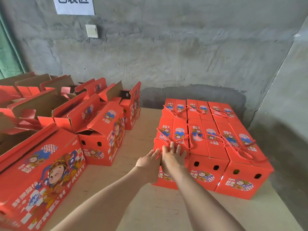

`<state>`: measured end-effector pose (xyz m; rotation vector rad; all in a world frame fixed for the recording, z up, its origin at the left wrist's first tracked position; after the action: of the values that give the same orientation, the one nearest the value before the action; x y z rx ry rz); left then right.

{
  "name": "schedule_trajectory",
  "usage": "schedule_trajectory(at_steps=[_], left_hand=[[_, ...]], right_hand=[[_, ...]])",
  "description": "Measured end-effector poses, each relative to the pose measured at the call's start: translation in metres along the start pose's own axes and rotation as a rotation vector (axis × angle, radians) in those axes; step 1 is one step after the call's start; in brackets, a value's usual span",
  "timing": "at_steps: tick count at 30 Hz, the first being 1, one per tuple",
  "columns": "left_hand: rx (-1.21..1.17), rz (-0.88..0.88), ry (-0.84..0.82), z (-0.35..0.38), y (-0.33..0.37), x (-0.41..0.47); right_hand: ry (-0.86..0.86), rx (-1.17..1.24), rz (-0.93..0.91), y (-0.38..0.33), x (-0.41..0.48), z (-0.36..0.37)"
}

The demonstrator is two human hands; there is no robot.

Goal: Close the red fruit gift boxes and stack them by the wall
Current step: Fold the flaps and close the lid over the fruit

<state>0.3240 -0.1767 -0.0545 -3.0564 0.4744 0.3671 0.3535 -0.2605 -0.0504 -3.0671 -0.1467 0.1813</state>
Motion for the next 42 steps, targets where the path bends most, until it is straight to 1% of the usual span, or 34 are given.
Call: schedule_trajectory(at_steps=[2, 4, 6, 8, 9, 10, 12, 13, 14, 16, 17, 20, 22, 25, 28, 30, 32, 37, 40, 42], left_hand=[[-0.068, 0.037, -0.002, -0.002, -0.009, -0.004], [-0.061, 0.084, 0.009, -0.001, -0.017, -0.011], [-0.049, 0.094, 0.065, 0.008, -0.023, -0.021], [-0.076, 0.091, 0.138, 0.018, -0.033, -0.037], [-0.063, 0.106, 0.161, 0.023, -0.040, -0.046], [-0.030, 0.125, 0.179, 0.027, -0.050, -0.055], [0.024, 0.108, 0.209, 0.027, -0.083, -0.073], [0.038, 0.063, 0.211, 0.025, -0.105, -0.081], [0.059, 0.002, 0.198, 0.024, -0.129, -0.090], [0.122, -0.126, 0.141, 0.021, -0.177, -0.107], [0.141, -0.186, 0.126, 0.019, -0.200, -0.114], [0.157, -0.313, 0.147, 0.012, -0.260, -0.130], [0.141, -0.340, 0.156, 0.009, -0.289, -0.134], [0.019, -0.350, 0.165, 0.017, -0.319, -0.132], [-0.125, -0.356, 0.214, 0.031, -0.331, -0.126], [-0.141, -0.347, 0.261, 0.036, -0.333, -0.123], [-0.137, -0.342, 0.304, 0.040, -0.334, -0.122], [-0.218, -0.339, 0.403, 0.041, -0.335, -0.123], [-0.260, -0.342, 0.438, 0.041, -0.337, -0.125], [-0.285, -0.346, 0.456, 0.042, -0.338, -0.127]], right_hand=[[0.088, -0.022, 0.032, -0.010, -0.009, 0.002], [0.150, -0.079, 0.012, -0.020, -0.014, 0.006], [0.118, -0.112, 0.010, -0.022, -0.011, 0.000], [0.028, -0.100, 0.064, -0.018, -0.004, -0.013], [0.018, -0.098, 0.088, -0.018, -0.002, -0.018], [0.051, -0.092, 0.095, -0.021, -0.001, -0.020], [0.208, -0.025, 0.036, -0.041, -0.008, -0.016], [0.273, 0.034, -0.047, -0.058, -0.014, -0.008], [0.289, 0.089, -0.153, -0.079, -0.021, 0.003], [0.218, 0.149, -0.319, -0.125, -0.032, 0.025], [0.173, 0.167, -0.353, -0.147, -0.033, 0.033], [0.062, 0.230, -0.345, -0.201, -0.023, 0.040], [0.011, 0.228, -0.333, -0.231, -0.011, 0.038], [-0.018, 0.255, -0.312, -0.262, 0.009, 0.038], [-0.111, 0.240, -0.235, -0.279, 0.029, 0.050], [-0.182, 0.239, -0.158, -0.283, 0.042, 0.059], [-0.224, 0.240, -0.126, -0.290, 0.052, 0.064], [-0.187, 0.392, -0.141, -0.311, 0.062, 0.067], [-0.168, 0.272, -0.169, -0.299, 0.065, 0.067], [-0.133, 0.249, -0.192, -0.287, 0.064, 0.063]])
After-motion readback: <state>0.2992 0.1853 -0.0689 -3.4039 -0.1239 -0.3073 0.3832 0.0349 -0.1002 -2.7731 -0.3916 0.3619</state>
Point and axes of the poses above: each hand's wrist, its own x-axis towards the middle knuckle, its own z-axis out of the palm, y = z × x, the point moved 5 cm from there along x, towards the middle knuckle, and after that the axes turned 3 degrees about z, right-handed, at the moved point
